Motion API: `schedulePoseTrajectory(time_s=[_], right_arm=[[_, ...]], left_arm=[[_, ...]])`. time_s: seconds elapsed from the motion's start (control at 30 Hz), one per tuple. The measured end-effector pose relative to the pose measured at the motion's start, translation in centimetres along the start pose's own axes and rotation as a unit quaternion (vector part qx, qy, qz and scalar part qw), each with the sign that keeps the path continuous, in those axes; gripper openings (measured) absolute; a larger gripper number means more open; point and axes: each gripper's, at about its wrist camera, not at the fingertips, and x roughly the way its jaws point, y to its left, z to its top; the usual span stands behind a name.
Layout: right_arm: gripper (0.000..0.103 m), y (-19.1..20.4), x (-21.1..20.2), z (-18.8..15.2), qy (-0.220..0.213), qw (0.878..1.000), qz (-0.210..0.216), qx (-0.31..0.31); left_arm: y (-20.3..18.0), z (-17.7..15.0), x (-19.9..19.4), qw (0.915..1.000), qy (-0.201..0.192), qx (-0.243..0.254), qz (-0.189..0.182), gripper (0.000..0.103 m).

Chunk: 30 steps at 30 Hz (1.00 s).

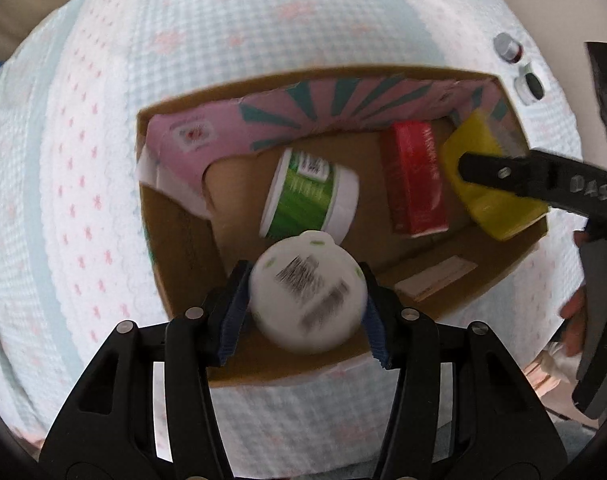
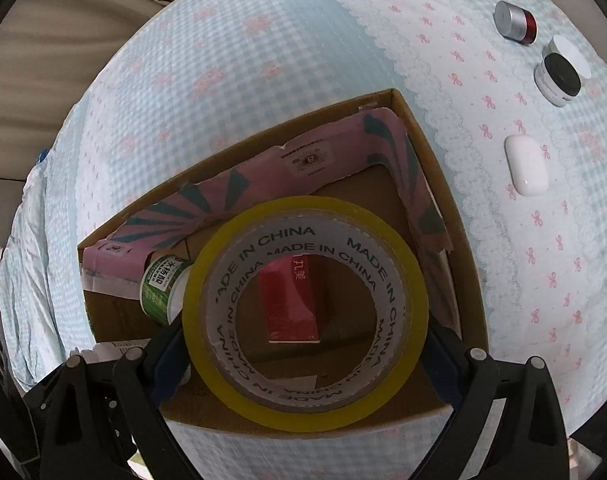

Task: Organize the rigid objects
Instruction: 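Carry the white bottle and yellow tape into the cardboard box and release both, then lift both grippers out of the box and move toward the jars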

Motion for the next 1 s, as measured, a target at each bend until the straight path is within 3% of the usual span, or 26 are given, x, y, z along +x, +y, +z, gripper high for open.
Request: schedulePoseTrajectory(time_s=[0.03, 0.07, 0.17, 0.33, 1.0], right_arm=[[0.097, 0.0, 0.0, 0.0, 0.000, 1.000, -0.001, -0.002], [0.097, 0.1, 0.1, 0.0, 0.000, 1.000, -0.003, -0.004], [0.103, -0.1, 0.1, -0.1, -0.005, 1.000, -0.001, 0.003], [0.103, -0.1, -1.6, -0.2, -0.057, 0.998, 0.005, 0.008], [0.103, 1.3, -6.4, -3.2, -0.084, 0.996, 0.014, -0.035]], left_arm=[[-0.2, 0.1, -0.1, 1.0000, -0.002, 0.003, 0.001, 0.082], [-0.4, 0.2, -0.2, 1.0000, -0.006, 0.007, 0.001, 0.102], [-0.6, 0.1, -0.6, 0.9998, -0.015, -0.001, -0.015, 0.103], [-0.1, -0.7, -0.7, 0.9995, -0.017, -0.018, -0.017, 0.103], [0.9, -5.3, -7.9, 0.9932, -0.097, -0.064, -0.009, 0.103]])
